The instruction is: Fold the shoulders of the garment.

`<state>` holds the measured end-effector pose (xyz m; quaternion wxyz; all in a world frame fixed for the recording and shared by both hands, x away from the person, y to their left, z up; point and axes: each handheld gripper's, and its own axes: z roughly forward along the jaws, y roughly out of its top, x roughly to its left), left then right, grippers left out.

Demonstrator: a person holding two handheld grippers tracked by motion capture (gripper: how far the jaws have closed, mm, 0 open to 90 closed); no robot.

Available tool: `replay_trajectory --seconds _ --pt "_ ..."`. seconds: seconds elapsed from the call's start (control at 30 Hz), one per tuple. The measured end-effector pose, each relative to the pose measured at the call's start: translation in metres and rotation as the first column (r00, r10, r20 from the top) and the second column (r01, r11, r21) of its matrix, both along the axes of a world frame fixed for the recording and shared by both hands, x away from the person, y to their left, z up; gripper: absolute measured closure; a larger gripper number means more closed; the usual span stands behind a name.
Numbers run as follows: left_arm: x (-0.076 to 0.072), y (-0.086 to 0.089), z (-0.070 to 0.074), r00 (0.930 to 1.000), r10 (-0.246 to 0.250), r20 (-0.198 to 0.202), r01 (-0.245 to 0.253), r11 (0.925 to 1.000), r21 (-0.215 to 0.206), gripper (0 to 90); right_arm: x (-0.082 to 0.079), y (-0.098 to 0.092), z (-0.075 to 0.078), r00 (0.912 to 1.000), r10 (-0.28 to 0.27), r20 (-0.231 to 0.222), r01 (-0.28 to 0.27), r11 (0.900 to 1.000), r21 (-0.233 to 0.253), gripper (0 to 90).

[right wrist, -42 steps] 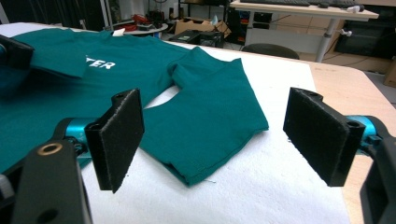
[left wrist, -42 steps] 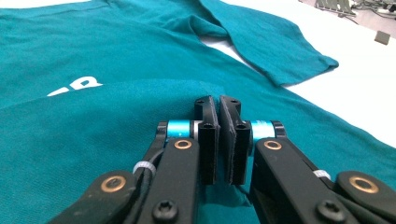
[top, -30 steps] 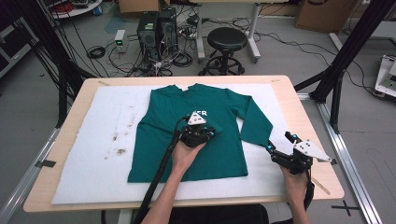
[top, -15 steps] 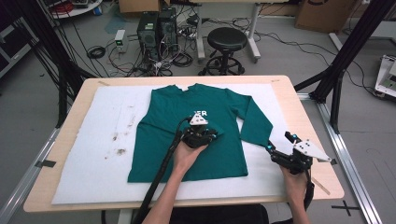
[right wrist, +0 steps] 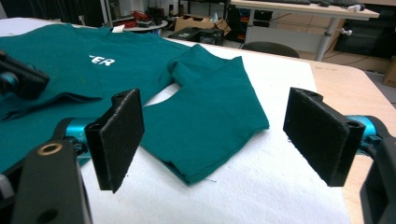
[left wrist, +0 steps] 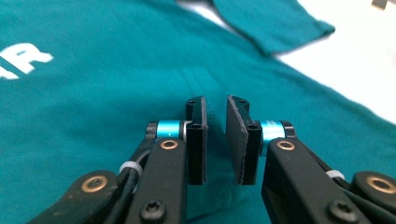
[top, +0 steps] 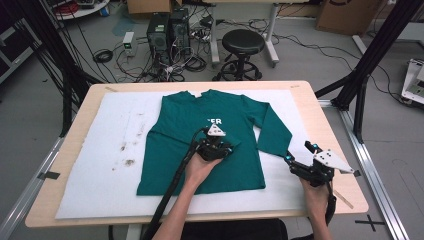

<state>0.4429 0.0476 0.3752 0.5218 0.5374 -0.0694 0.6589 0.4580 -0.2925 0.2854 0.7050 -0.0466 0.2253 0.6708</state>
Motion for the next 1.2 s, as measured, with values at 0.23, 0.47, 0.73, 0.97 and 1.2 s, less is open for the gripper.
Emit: replay_trajectory --seconds 0.23,0.47,0.73,0.97,1.2 --pt "-0.001 0.001 0.0 1.0 0.005 0.008 -0.004 0.9999 -0.01 76.9 0.0 0.0 0.0 1.0 -0.003 -0.003 0.003 1.0 0.001 20.7" --pt "-0.014 0.009 -0.002 0.9964 -0.062 0.059 0.064 0.9972 -0.038 69.6 0.0 0.0 0.0 1.0 -0.001 -0.003 0.001 1.0 0.002 20.7" --pt "-0.026 0.019 -0.012 0.997 -0.025 0.074 0.028 0.9983 -0.051 42.3 0.0 0.0 0.0 1.0 0.001 -0.003 -0.001 1.0 0.002 20.7" --pt "-0.031 0.036 -0.015 0.9959 -0.049 0.075 0.053 0.9976 -0.045 30.2 0.0 0.0 0.0 1.0 0.0 -0.002 0.0 1.0 0.002 20.7" --pt "-0.046 0.071 -0.023 0.9879 -0.082 0.131 0.091 0.9936 -0.067 25.9 0.0 0.0 0.0 1.0 0.0 -0.002 0.0 1.0 0.004 20.7"
